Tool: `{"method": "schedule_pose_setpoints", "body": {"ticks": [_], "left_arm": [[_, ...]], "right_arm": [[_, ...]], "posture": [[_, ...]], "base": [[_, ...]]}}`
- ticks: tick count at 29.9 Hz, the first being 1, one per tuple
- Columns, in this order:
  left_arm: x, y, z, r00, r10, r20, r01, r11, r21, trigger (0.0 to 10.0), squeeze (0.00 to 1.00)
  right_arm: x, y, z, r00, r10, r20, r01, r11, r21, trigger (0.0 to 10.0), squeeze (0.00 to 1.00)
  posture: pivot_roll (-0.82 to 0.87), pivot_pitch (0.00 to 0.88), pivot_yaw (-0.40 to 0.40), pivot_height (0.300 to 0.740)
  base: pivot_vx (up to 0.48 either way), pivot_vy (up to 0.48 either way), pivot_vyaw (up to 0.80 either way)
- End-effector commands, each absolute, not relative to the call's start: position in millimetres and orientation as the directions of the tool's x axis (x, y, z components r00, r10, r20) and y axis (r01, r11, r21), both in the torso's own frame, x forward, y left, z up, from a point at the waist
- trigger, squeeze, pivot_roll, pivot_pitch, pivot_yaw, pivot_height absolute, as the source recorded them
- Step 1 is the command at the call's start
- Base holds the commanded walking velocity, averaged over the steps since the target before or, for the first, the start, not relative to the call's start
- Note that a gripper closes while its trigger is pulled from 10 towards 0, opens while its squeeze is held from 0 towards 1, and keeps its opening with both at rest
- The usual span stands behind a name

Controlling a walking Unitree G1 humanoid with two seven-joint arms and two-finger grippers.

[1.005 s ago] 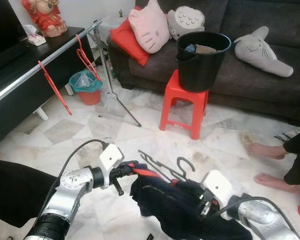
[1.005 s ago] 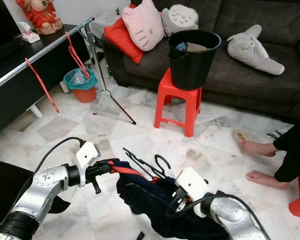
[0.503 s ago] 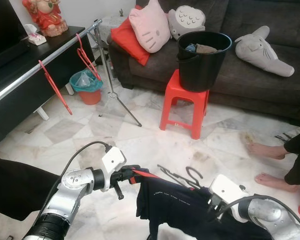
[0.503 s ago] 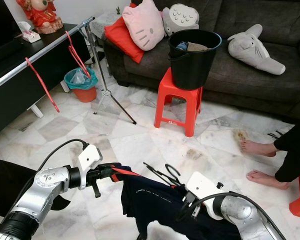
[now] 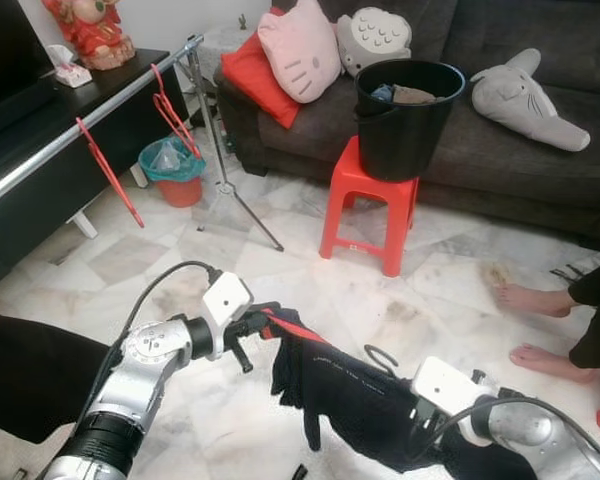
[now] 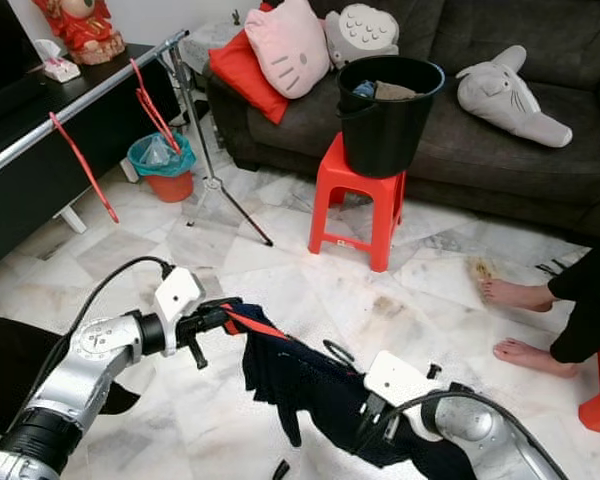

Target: Hang hanger

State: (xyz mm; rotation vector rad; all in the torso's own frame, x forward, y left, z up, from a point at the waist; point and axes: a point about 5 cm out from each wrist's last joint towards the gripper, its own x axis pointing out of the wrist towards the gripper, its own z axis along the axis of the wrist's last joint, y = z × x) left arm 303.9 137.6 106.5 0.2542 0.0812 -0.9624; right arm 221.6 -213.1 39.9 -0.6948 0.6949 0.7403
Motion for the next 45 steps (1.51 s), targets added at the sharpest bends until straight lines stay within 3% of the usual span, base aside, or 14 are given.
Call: {"method": "schedule_pose_setpoints", "body": {"ticks": [1, 11, 22, 27, 31, 38, 43, 45], "left_arm": [[319, 165, 149, 0.709, -0.706, 0.008, 0.678, 0.684, 0.272, 10.0, 0.0], [324, 163, 167, 0.723, -0.681, 0.121, 0.644, 0.726, 0.241, 10.0, 0.0], [320, 143, 180, 0.666, -0.714, 0.214, 0.709, 0.696, 0.115, 10.0, 0.0], [314, 129, 189, 0.605, -0.756, 0.25, 0.772, 0.634, 0.05, 10.0, 0.0], [310, 124, 194, 0.567, -0.782, 0.26, 0.805, 0.592, 0.024, 10.0, 0.0], [312, 122, 208, 0.578, -0.751, 0.321, 0.795, 0.607, -0.013, 10.0, 0.0], [312, 116, 226, 0.563, -0.734, 0.38, 0.794, 0.608, -0.004, 10.0, 0.0], [311, 109, 222, 0.555, -0.761, 0.335, 0.796, 0.603, 0.05, 10.0, 0.0]], "right_arm": [[197, -243, 12, 0.446, 0.211, -0.87, -0.771, 0.585, -0.253, 10.0, 0.0], [189, -236, 2, 0.414, 0.237, -0.879, -0.784, 0.584, -0.212, 10.0, 0.0], [180, -206, -13, 0.37, 0.36, -0.856, -0.808, 0.579, -0.106, 10.0, 0.0], [168, -198, -28, 0.304, 0.362, -0.881, -0.841, 0.537, -0.07, 10.0, 0.0], [166, -195, -30, 0.298, 0.373, -0.878, -0.84, 0.54, -0.056, 10.0, 0.0], [166, -194, -30, 0.291, 0.375, -0.88, -0.852, 0.52, -0.06, 10.0, 0.0], [169, -195, -34, 0.33, 0.357, -0.874, -0.842, 0.53, -0.102, 10.0, 0.0], [177, -194, -34, 0.41, 0.334, -0.849, -0.799, 0.58, -0.158, 10.0, 0.0]], "posture": [[-0.06, 0.072, 0.077, 0.74], [-0.06, 0.07, 0.078, 0.74], [-0.06, 0.071, 0.077, 0.74], [-0.06, 0.07, 0.075, 0.74], [-0.06, 0.071, 0.075, 0.74], [-0.06, 0.073, 0.074, 0.74], [-0.06, 0.072, 0.074, 0.74], [-0.06, 0.072, 0.077, 0.74]], "base": [[0.0, 0.0, 0.0], [0.0, 0.0, 0.0], [0.0, 0.0, 0.0], [0.0, 0.0, 0.0], [0.0, 0.0, 0.0], [0.0, 0.0, 0.0], [0.0, 0.0, 0.0], [0.0, 0.0, 0.0]]}}
